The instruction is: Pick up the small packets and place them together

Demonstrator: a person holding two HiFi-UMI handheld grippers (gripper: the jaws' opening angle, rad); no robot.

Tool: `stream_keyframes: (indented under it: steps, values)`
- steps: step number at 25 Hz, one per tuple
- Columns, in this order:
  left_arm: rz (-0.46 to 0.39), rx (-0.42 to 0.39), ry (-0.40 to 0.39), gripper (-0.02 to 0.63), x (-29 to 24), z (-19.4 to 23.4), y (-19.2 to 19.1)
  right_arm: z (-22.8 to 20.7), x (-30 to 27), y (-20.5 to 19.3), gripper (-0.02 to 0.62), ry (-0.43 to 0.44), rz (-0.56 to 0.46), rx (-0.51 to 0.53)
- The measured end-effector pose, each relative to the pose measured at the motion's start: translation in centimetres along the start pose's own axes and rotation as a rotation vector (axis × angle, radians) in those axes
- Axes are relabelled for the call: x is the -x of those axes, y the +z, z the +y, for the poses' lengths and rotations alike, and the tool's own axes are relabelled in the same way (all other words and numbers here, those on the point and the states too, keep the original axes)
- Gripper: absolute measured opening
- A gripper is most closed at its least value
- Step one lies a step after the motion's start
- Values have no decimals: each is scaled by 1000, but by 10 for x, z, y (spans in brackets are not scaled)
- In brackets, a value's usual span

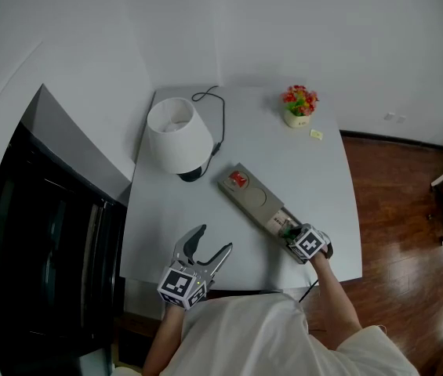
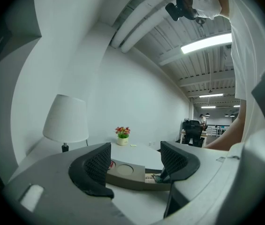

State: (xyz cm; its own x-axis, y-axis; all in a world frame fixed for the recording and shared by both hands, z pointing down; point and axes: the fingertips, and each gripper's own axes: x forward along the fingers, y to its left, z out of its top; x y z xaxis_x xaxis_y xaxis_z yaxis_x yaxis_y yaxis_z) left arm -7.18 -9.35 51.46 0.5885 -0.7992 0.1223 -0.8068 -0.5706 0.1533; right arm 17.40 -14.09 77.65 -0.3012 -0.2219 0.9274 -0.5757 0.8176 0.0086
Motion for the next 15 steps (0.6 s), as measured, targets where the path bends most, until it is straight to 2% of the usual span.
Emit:
stream_keyframes:
  steps: [7, 11, 15]
  values:
    - [-11, 9, 10, 322, -1, 6, 0, -3, 33, 15, 74, -55, -91, -13]
    - [-12, 16, 17, 322, 0, 8, -1, 0, 67, 51, 72, -78, -196, -28]
    - [-9, 11, 20, 321, 1, 11, -1, -5, 69, 91, 72, -79, -268, -24]
